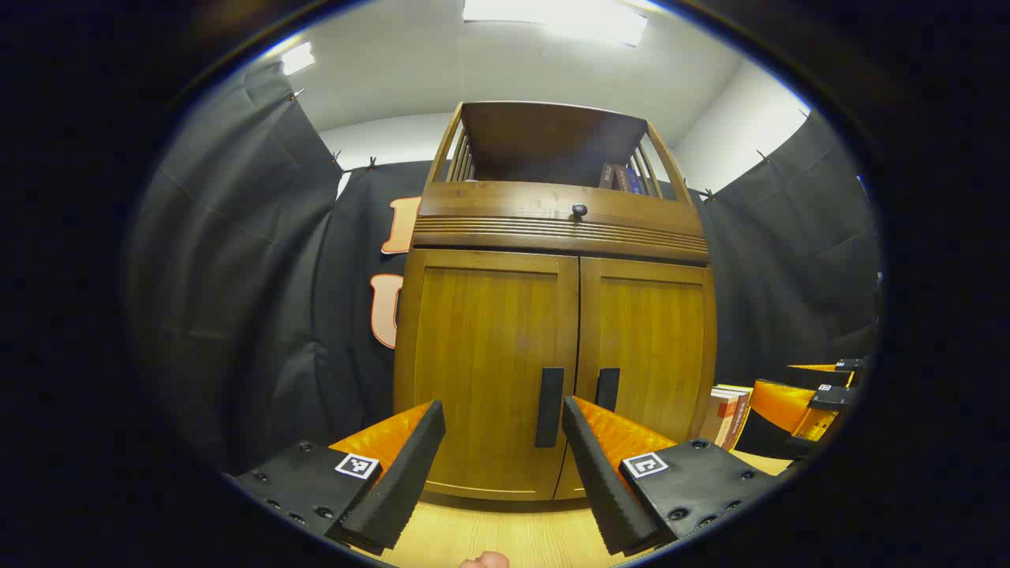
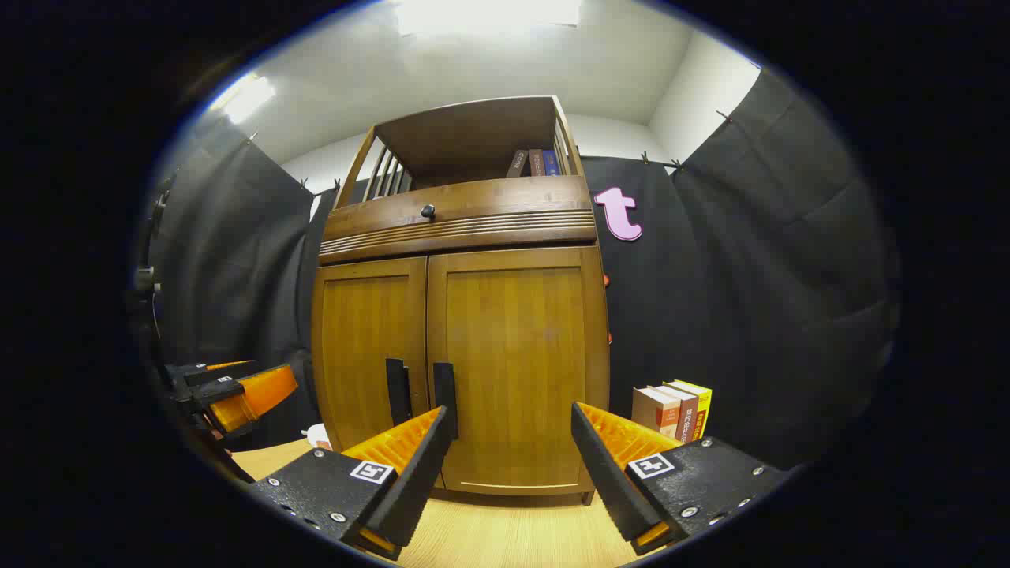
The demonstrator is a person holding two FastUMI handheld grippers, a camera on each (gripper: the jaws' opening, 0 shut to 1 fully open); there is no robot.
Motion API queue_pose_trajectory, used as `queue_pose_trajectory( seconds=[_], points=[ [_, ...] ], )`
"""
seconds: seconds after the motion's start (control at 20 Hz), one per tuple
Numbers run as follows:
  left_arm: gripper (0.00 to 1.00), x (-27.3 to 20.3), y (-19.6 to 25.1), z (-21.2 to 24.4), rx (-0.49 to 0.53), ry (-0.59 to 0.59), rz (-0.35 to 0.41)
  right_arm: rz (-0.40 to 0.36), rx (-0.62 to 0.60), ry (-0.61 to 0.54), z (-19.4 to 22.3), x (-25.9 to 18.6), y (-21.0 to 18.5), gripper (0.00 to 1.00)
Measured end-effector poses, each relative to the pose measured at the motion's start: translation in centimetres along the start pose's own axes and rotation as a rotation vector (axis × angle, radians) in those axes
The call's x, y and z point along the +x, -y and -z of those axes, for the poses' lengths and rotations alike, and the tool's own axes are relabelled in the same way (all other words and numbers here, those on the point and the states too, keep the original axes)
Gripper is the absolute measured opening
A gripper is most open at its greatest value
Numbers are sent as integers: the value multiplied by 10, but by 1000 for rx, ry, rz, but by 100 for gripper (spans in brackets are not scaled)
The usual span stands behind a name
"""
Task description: Open the right door of the double-door shoe cabinet with the right hand, and open the left door with the left hand.
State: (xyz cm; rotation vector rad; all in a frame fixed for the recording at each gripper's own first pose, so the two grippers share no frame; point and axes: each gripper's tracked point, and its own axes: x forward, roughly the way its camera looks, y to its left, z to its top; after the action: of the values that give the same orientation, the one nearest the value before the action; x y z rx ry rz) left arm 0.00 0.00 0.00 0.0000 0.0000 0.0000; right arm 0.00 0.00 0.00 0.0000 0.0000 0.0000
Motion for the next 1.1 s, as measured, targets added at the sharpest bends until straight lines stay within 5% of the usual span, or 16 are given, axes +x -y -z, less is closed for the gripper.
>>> queue_pose_trajectory(
  seconds=[0.15, 0.25, 0.3, 0.45, 0.5, 1.0, 1.1],
  points=[
    [92, -1, 1, -2, 7, 6, -2, 6, -14, -15, 2, -2, 4, 92],
    [96, -6, 3, 2, 8, -10, -1, 7, -26, -17, 2, -7, 7, 98],
    [96, -7, 3, 2, 9, -16, -3, 12, -26, -8, -1, -7, 9, 87],
    [100, -18, 2, 14, 7, -85, -21, 13, 4, -33, 1, -13, 9, 98],
    [93, -20, 1, 12, 1, -84, -26, 17, 9, -28, -2, -15, 10, 98],
    [100, -28, -13, -6, 13, -11, -78, 10, 2, 24, -11, -27, 12, 93],
    [94, -29, -14, -5, 17, -9, -83, 5, -2, 37, -16, -26, 11, 92]
  ],
)
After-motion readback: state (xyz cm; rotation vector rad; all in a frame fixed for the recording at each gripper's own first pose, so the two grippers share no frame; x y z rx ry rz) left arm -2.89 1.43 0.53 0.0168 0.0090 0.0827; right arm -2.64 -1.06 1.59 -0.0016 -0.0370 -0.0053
